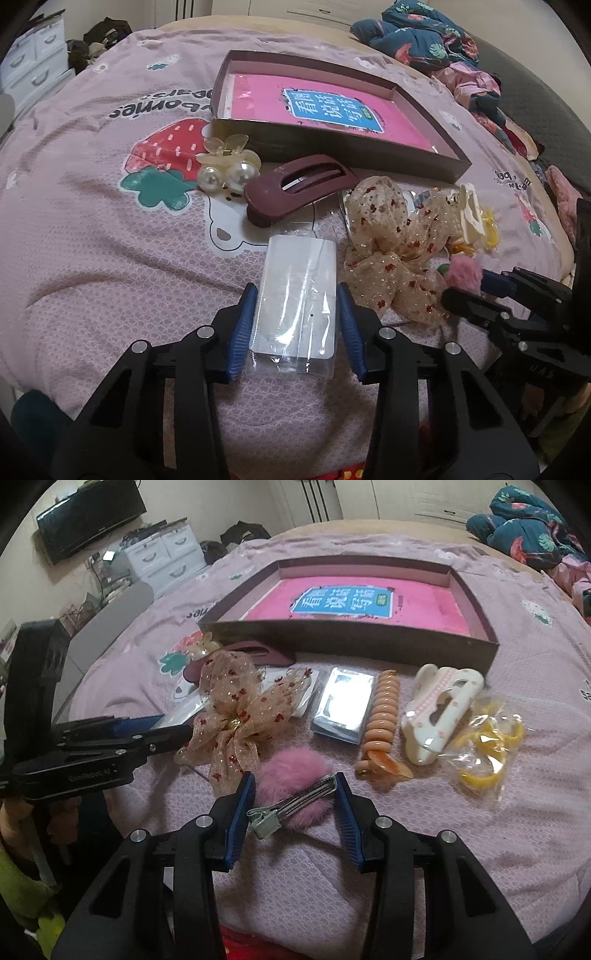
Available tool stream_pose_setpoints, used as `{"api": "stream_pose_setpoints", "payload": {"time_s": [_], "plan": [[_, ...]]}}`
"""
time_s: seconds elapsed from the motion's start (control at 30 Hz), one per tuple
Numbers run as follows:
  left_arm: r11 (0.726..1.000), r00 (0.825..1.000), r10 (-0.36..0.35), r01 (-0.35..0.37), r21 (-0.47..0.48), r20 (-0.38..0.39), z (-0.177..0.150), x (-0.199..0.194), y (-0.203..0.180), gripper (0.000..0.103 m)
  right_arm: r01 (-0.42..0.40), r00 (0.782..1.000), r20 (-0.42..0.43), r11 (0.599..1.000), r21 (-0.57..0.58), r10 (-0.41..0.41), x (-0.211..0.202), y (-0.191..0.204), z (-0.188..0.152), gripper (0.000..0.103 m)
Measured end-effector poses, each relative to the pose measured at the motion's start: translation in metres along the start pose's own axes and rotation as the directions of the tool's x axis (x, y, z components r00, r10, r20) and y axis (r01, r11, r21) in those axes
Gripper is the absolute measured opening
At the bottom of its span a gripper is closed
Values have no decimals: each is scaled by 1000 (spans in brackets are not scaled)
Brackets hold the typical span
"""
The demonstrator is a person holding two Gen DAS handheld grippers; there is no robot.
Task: Organize jewelry
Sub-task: 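Carry the packet and pom-pom clip into the tray and open both grippers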
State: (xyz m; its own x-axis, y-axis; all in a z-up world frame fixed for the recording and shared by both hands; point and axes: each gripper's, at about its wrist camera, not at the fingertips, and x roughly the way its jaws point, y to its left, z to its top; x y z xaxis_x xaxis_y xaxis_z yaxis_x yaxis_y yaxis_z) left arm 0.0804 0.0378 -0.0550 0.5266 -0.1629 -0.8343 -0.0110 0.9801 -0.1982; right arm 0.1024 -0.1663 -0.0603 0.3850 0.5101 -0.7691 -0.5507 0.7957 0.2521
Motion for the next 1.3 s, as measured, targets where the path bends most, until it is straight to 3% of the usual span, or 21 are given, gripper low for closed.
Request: {"api": "stream_pose_setpoints", "payload": {"time_s": [0.23,0.73,1.3], "plan": [[999,1000,-13,13,-39,14,-8,-16,4,34,8,999,54,1000,28,-10,-26,-10,-3,42],[994,991,74,-64,-91,113,6,-57,18,34,68,983,163,992,102,-84,-81,-42,0,42],[995,978,76,-63,-72,195,80,-59,1,34,144,943,296,988,51,-153,-105,-65,82,42]]}}
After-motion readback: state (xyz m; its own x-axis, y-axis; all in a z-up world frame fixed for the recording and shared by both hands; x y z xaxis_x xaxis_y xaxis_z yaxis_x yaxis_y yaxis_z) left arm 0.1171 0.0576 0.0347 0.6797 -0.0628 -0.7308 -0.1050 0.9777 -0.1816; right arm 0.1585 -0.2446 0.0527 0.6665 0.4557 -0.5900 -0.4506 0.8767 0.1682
